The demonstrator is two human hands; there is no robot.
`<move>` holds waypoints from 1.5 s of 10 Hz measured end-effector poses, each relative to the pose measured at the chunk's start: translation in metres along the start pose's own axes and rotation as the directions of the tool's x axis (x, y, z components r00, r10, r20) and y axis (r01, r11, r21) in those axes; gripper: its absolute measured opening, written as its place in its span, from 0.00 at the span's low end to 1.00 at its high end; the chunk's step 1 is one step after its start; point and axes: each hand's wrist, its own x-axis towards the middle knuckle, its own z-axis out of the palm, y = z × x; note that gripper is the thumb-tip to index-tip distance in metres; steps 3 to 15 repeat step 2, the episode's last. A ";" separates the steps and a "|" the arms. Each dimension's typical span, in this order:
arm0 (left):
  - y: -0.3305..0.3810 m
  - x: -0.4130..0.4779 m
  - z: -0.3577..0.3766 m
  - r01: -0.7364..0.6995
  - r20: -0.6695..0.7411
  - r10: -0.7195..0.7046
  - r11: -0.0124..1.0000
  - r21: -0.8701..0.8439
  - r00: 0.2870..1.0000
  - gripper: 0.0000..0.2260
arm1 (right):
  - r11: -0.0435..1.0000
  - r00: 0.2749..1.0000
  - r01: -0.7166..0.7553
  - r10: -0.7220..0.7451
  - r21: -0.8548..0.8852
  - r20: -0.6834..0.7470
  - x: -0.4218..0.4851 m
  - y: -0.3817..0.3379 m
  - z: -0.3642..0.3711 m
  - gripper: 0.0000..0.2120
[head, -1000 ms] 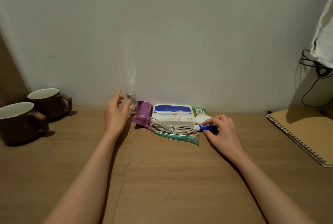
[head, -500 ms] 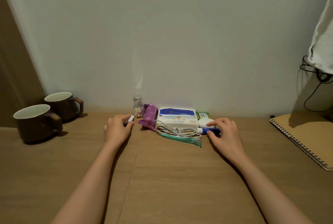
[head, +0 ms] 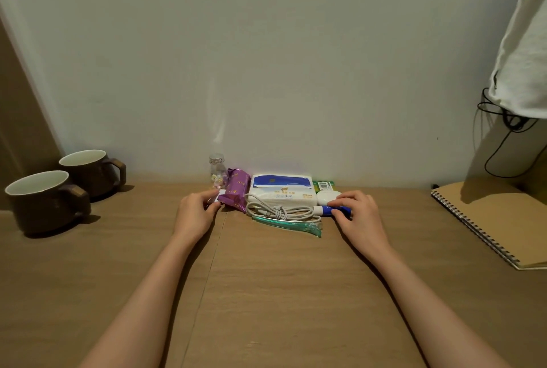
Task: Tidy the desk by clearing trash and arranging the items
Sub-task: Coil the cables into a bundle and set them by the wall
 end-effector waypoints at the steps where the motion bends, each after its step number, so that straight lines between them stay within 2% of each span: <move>1: -0.002 -0.001 0.000 -0.016 0.007 0.016 1.000 -0.024 1.000 0.15 | 1.000 1.000 0.004 -0.004 0.014 0.013 0.000 0.001 0.000 0.09; 2: -0.007 -0.004 -0.002 -0.024 -0.009 0.023 0.999 -0.036 1.000 0.19 | 1.000 1.000 0.002 -0.001 0.024 -0.020 -0.001 0.000 -0.001 0.08; 15: -0.007 -0.004 -0.002 -0.024 -0.009 0.023 0.999 -0.036 1.000 0.19 | 1.000 1.000 0.002 -0.001 0.024 -0.020 -0.001 0.000 -0.001 0.08</move>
